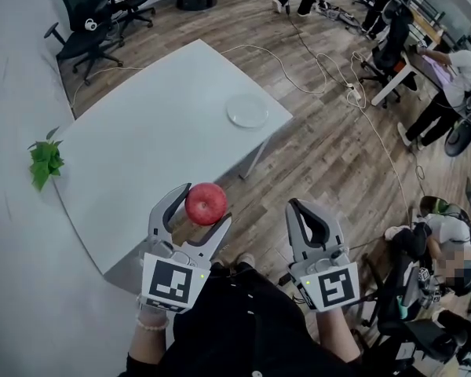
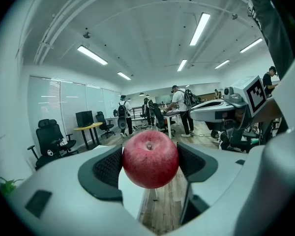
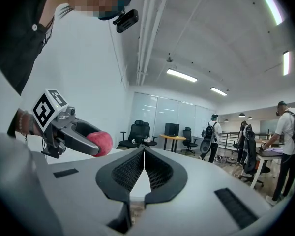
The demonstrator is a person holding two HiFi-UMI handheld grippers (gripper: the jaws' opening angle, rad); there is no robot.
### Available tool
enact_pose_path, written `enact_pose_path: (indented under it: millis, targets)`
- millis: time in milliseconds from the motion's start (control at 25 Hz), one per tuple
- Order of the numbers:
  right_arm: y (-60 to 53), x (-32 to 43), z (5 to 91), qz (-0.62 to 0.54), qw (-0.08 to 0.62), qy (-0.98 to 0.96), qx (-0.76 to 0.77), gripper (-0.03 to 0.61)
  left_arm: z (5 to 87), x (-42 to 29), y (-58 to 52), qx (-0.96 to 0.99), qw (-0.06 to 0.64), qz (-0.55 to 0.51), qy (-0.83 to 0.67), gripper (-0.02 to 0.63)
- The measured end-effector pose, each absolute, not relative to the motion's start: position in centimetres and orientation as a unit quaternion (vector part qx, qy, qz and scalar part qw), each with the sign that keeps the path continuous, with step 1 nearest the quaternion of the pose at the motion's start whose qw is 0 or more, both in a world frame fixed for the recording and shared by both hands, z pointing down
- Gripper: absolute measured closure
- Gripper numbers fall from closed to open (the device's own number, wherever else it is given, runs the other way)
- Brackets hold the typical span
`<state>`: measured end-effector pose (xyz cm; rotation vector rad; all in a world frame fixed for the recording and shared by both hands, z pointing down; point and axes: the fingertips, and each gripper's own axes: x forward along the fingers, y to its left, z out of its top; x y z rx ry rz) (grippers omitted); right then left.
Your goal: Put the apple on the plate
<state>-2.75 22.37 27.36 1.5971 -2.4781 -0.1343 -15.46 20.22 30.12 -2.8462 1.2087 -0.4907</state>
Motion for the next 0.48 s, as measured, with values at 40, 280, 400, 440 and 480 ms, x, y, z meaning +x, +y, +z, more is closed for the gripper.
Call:
enact_pose_path:
  millis: [40, 280, 400, 440, 480]
  targets:
    - [22.4, -2.9, 27.4, -0.046, 0.096, -0.835, 0.54, 0.537, 30.1, -15.6, 20.2, -0.91, 0.006, -0.156, 0.385, 0.255]
    - [22.5, -3.8, 27.3, -0.047, 0.097, -0.83, 0.547, 0.537, 30.0, -16.6, 20.2, -0.913, 0.01, -0.151, 0.379, 0.256]
    - [22.8, -4.5, 27.2, -0.05, 0.096, -0.829, 0.548, 0.537, 30.0, -17.0, 20.3, -0.914, 0.011, -0.148, 0.377, 0.255]
    - [22.8, -4.7, 27.2, -0.05, 0.096, -0.829, 0.549, 0.537, 30.0, -17.2, 20.2, -0.914, 0.013, -0.148, 0.376, 0.256]
    - [22.9, -4.9, 27.3, -0.05, 0.096, -0.828, 0.549, 0.537, 30.0, -17.3, 20.2, -0.915, 0.015, -0.148, 0.375, 0.255]
